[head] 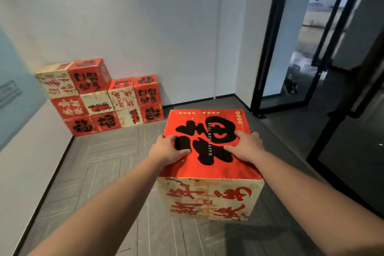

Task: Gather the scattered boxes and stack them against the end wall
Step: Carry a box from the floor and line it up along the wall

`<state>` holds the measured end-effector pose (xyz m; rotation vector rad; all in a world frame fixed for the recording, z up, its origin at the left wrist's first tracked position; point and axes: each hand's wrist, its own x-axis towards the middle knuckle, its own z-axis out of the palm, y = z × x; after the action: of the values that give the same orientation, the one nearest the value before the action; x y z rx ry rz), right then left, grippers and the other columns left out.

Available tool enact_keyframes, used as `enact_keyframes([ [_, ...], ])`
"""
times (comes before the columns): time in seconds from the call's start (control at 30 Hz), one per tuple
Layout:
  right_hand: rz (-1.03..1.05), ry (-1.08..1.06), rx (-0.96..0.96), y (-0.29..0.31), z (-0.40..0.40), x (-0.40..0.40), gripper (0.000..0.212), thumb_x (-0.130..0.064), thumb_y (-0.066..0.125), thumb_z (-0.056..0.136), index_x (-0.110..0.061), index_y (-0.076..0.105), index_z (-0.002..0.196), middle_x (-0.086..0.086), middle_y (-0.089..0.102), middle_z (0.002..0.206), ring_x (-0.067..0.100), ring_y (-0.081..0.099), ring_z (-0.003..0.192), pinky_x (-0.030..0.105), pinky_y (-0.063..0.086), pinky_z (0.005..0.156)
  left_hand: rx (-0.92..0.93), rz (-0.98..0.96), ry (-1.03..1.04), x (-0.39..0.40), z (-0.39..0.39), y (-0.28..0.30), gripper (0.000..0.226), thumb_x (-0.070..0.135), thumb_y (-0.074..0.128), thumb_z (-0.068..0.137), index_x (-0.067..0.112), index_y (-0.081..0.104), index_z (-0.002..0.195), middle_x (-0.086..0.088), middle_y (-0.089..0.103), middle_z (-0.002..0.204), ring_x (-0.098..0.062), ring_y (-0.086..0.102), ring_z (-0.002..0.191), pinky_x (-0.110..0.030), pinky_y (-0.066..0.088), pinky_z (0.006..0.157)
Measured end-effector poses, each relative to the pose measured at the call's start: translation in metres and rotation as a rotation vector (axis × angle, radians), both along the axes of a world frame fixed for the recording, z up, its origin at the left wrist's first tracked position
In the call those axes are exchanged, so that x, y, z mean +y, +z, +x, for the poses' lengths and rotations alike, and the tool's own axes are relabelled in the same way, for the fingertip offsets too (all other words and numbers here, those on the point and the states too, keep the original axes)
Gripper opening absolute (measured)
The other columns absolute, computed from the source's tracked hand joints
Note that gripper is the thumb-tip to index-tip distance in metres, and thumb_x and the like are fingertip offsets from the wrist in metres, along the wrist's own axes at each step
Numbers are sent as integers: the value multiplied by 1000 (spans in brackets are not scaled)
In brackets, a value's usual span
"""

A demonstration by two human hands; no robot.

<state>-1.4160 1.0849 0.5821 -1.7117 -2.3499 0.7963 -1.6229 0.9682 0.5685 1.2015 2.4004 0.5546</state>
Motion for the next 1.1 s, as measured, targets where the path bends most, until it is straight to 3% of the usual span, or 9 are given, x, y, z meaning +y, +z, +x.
enact_keyframes([
  [0.6,-24,406,-34,-15,-404,235,70,-50,65,84,-28,39,144,19,32,143,39,33,133,45,35,107,-45,-34,431,154,-331,-21,74,60,67,76,23,48,137,-12,44,134,-30,50,122,-38,41,103],
  [1.1,2,377,28,-14,-764,379,69,-54,63,83,-26,43,142,19,42,137,36,38,130,42,36,105,15,1,383,293,-702,-9,75,63,67,74,25,49,136,-12,44,133,-29,49,123,-39,40,105],
])
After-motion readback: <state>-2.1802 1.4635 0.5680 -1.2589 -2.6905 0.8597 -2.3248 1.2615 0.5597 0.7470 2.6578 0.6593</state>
